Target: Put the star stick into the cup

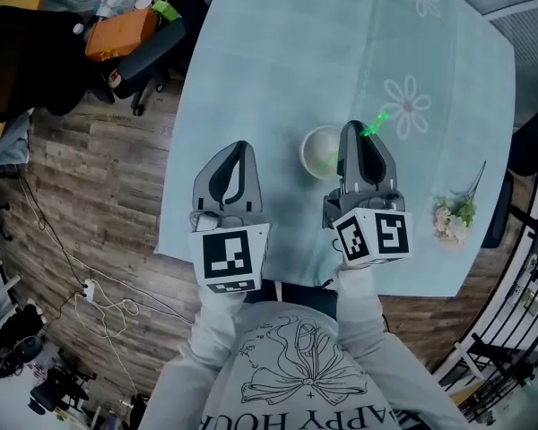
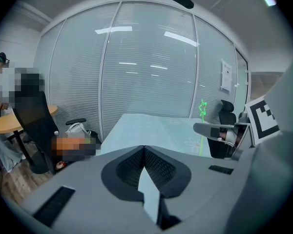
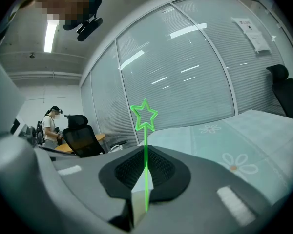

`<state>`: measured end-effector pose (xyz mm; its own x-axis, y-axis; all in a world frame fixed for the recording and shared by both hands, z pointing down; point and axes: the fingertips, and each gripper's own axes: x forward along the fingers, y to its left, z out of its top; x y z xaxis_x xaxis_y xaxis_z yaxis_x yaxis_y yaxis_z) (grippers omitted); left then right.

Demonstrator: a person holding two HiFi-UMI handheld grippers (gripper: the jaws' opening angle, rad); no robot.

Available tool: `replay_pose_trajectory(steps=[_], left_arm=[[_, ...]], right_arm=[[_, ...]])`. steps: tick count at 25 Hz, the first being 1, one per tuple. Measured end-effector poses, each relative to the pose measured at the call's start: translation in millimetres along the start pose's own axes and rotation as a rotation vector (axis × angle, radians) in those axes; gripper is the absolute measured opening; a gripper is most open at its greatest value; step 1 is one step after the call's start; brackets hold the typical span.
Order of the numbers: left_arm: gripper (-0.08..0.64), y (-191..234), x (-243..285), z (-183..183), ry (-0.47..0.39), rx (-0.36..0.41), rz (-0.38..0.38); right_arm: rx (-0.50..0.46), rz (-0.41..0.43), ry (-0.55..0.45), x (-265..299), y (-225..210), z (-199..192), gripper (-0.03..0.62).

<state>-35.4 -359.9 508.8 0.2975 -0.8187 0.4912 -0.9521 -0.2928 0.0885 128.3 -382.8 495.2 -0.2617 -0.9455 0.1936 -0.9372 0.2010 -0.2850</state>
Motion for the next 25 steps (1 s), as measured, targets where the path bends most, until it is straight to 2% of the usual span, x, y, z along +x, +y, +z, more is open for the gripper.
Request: replay_pose_trajectory(steps=[8, 25], left_arm=[[0.006, 1.6, 1.7, -7.6, 0.013, -0.005, -0.007], [0.006, 14.2, 0.3, -14.9, 0.022, -0.020, 0.017]], right_arm=[[-0.002, -0.017, 0.047, 8.2, -2.1, -16.1, 0.020], [-0.047, -0.066, 0.065, 27.4, -9.6, -23.8, 0.025]])
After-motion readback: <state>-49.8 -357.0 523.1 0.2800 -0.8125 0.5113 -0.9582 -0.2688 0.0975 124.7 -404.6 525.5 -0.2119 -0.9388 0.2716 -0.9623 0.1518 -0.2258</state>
